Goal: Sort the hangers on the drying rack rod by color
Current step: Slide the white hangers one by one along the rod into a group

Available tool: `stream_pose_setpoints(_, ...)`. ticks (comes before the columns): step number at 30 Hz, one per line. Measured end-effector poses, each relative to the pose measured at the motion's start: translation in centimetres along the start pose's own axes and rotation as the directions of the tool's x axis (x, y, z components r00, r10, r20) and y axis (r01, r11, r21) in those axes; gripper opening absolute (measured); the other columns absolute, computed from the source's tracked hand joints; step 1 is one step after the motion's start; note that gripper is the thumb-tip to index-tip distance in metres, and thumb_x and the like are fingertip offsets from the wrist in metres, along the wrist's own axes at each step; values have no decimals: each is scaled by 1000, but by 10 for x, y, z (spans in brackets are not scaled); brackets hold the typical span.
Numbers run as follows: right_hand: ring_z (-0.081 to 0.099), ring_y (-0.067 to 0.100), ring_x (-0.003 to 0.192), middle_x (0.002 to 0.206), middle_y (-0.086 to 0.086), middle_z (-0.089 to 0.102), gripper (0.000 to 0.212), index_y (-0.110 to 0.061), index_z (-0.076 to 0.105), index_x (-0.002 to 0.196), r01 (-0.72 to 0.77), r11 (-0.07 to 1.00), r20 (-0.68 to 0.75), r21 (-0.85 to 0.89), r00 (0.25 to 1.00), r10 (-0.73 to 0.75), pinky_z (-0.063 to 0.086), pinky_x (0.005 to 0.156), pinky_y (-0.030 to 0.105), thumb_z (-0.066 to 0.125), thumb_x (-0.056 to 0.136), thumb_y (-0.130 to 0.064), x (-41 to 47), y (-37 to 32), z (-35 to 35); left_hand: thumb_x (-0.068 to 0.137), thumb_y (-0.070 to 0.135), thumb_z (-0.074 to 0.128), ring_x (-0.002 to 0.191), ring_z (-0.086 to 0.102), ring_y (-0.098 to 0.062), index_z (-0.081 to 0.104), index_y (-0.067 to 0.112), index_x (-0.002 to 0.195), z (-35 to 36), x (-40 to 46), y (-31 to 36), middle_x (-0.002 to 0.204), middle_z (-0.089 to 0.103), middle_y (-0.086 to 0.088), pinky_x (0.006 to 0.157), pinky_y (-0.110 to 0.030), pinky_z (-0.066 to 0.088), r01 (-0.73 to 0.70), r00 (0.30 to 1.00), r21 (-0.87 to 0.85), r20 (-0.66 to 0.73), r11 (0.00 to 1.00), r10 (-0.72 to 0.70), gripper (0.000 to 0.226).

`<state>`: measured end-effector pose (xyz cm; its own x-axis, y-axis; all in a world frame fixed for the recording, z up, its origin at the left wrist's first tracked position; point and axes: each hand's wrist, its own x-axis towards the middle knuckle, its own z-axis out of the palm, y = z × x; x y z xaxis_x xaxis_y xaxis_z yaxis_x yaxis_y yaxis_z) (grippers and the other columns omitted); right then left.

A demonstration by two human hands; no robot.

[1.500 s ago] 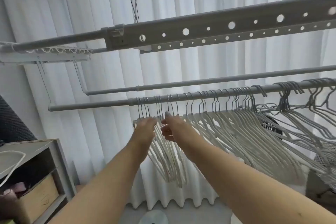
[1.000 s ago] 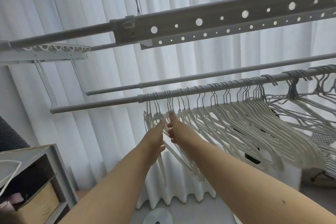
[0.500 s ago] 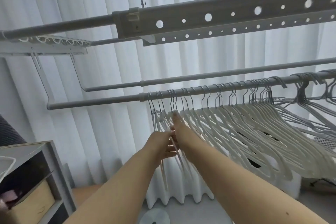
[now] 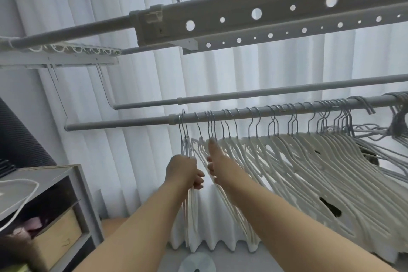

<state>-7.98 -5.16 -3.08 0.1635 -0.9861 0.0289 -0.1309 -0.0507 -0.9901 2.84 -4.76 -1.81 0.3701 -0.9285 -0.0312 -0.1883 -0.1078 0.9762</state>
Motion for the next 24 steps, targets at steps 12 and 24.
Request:
stream_pose_setpoints(12, 59, 30, 107, 100, 6, 60, 54, -23, 56, 94, 6, 992, -88, -125, 996, -17, 43, 102, 46, 29, 91, -68, -2, -1, 9, 94, -5, 40, 45, 42, -19, 55, -7, 91, -28, 1, 11, 77, 52, -22, 38, -24, 49, 87, 974, -128, 218, 988, -58, 16)
stream_pose_setpoints(24, 56, 14, 56, 70, 7, 59, 37, -6, 59, 79, -50, 992, -234, -113, 972, 23, 47, 55, 19, 39, 100, -28, -2, -9, 41, 92, 5, 54, 29, 46, -7, 63, -4, 76, -88, -40, 24, 46, 55, -11, 29, -17, 42, 235, 860, -305, 507, 923, -52, 20)
